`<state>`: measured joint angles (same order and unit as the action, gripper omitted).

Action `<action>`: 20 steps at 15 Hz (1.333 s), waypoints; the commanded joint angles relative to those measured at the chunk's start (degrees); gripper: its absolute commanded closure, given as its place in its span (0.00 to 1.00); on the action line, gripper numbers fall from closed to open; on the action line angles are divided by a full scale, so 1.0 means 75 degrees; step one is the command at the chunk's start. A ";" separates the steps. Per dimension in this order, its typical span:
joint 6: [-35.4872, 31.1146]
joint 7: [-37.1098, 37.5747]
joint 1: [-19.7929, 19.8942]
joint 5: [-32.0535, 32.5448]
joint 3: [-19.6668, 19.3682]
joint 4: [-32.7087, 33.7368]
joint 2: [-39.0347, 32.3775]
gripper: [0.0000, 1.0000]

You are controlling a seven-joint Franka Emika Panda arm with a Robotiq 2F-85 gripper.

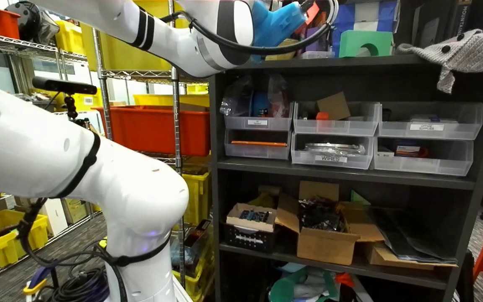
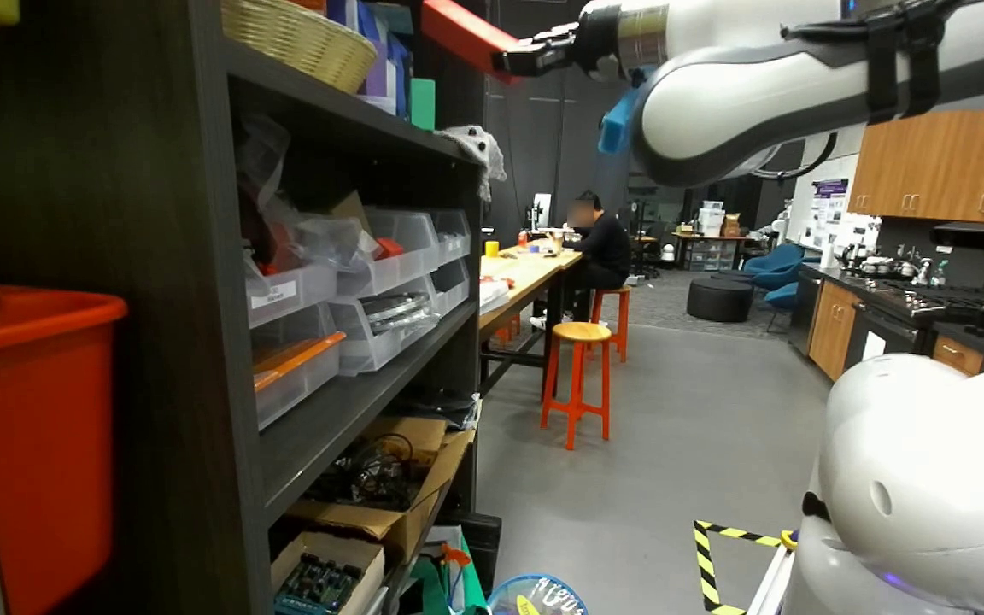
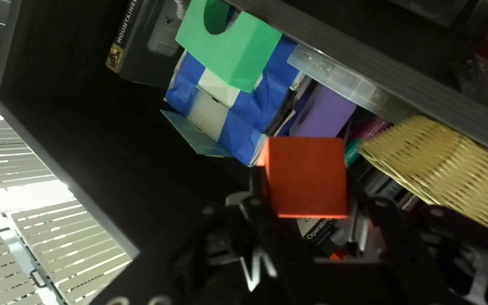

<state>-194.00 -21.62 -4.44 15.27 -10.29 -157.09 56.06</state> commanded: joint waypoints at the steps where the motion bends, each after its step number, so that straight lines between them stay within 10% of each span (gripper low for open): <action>1: 0.0560 0.0155 0.0318 0.0130 0.0431 0.0216 0.0631 0.85; 11: 0.4227 -0.0297 0.0122 0.0306 0.1169 0.1454 0.1568 0.85; 20: 0.4256 -0.0234 -0.0372 0.0354 0.1918 0.1834 0.1526 0.85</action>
<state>-163.89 -24.25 -8.14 16.45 1.84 -145.85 68.59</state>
